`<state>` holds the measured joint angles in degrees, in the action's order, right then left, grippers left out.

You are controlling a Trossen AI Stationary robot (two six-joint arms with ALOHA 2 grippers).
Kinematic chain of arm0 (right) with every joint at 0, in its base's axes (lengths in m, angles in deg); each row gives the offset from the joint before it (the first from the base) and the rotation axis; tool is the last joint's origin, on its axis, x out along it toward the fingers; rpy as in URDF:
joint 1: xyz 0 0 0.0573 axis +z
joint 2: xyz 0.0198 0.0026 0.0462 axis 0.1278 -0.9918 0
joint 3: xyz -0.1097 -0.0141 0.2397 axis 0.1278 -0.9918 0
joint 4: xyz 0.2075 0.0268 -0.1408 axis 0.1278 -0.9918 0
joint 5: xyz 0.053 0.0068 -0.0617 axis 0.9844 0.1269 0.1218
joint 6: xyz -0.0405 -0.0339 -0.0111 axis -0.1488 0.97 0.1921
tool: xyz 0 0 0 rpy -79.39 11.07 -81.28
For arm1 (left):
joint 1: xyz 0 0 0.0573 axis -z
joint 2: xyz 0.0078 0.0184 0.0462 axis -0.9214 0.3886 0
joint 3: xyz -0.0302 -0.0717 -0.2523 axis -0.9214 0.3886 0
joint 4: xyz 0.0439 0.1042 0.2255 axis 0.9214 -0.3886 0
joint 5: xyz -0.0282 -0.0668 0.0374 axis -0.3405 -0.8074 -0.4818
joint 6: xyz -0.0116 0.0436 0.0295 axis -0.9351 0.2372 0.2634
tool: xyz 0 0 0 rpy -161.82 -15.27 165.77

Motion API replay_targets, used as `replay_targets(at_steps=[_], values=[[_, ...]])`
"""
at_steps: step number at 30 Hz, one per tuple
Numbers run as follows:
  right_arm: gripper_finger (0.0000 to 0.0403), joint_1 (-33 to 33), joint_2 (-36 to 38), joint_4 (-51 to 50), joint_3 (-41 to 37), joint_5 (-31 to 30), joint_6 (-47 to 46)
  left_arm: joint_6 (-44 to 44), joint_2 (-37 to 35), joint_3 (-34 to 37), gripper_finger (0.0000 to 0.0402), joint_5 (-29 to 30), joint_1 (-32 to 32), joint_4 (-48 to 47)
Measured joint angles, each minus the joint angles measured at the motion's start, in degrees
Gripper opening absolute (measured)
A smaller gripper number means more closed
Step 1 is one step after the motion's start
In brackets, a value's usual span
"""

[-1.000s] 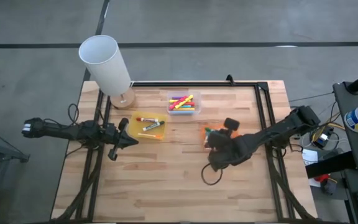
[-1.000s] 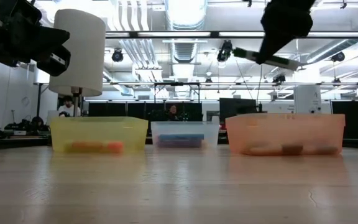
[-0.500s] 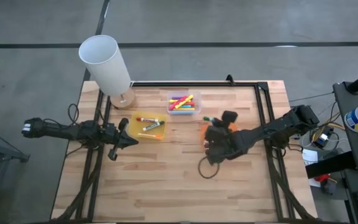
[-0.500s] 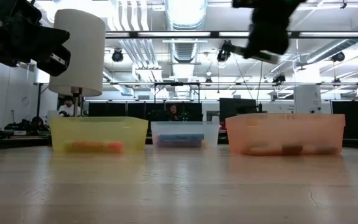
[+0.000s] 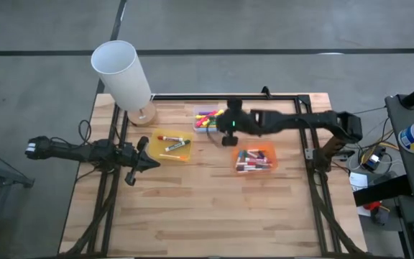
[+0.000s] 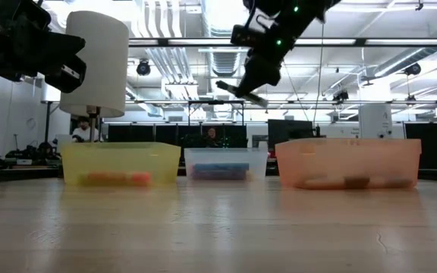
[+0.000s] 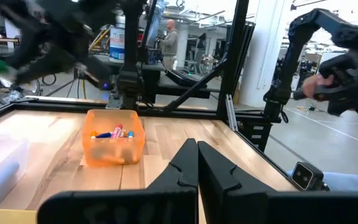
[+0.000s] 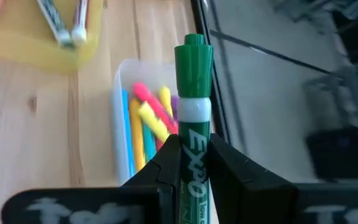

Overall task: Pick & Place Markers
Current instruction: Put the green marker pen into the transparent yellow bin

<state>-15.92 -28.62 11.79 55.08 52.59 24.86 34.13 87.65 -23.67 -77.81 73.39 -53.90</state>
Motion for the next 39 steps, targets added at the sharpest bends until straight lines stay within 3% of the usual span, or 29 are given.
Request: replay_targets(at_steps=[8,20,23,29,39], values=[[0.0053,-12.70,-4.58,8.90,-0.04,19.52,1.31,0.00,0.00,0.00,0.0000,0.00,0.00,0.00],[0.0069,-14.79,-13.07,10.76,2.10,19.22,-0.02,0.00,0.00,0.00,0.0000,0.00,0.00,0.02],[0.0078,-14.76,-13.20,10.61,2.18,18.79,0.02,0.00,0.00,0.00,0.0000,-0.02,0.00,0.02],[0.0048,-14.72,-13.07,10.45,2.25,19.56,0.25,0.00,0.00,0.00,0.0000,-0.02,0.00,0.02],[0.0063,-14.74,-13.00,10.70,2.24,19.65,-0.28,0.00,0.00,0.00,0.0000,-0.02,0.00,0.01]])
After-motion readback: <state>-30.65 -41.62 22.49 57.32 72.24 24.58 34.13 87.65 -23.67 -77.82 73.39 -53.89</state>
